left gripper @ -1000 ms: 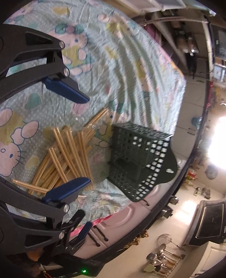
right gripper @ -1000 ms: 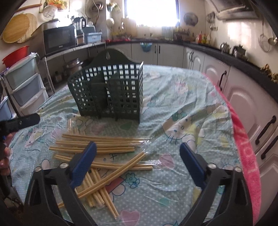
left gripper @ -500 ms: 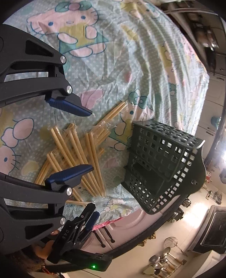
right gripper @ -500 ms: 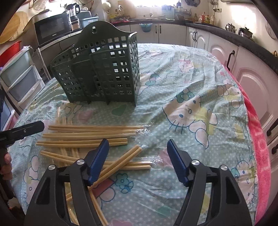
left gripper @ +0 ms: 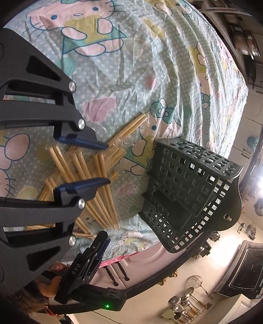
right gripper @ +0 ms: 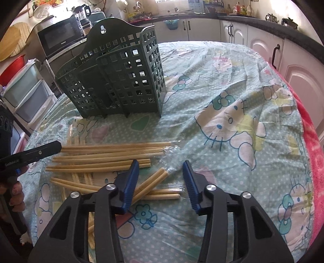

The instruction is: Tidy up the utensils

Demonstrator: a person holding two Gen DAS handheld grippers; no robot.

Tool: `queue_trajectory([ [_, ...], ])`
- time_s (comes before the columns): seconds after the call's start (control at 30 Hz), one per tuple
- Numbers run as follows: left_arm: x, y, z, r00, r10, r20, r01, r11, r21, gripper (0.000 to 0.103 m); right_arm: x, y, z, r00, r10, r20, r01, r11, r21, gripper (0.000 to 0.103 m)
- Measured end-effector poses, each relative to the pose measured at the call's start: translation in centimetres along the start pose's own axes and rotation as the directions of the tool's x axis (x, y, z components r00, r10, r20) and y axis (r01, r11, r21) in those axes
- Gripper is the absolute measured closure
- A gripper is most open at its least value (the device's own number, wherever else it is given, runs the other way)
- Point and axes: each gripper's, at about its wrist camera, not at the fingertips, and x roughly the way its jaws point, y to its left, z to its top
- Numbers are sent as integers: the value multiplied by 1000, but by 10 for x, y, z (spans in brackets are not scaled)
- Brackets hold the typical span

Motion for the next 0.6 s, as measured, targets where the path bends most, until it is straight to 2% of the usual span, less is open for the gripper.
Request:
queue_trajectory([
  [0.13,0,0,0,1000,5,7,-6,1000,7,92,3,-2,2,1000,19,-8,-19,1000,8,77],
  [0.3,-3,-1,2,1000,-3,23,3,1000,16,95,1,-2,3,1000,29,6,-29,1000,6,91],
  [0.4,-6,-4,5,999,-13,35,12,1000,23,97,-2,-4,4,999,36,15,-36,999,16,96],
  [0.6,-21,-9,12,996,-38,78,35,999,37,98,-16,-6,10,997,59,55,-60,998,29,98],
])
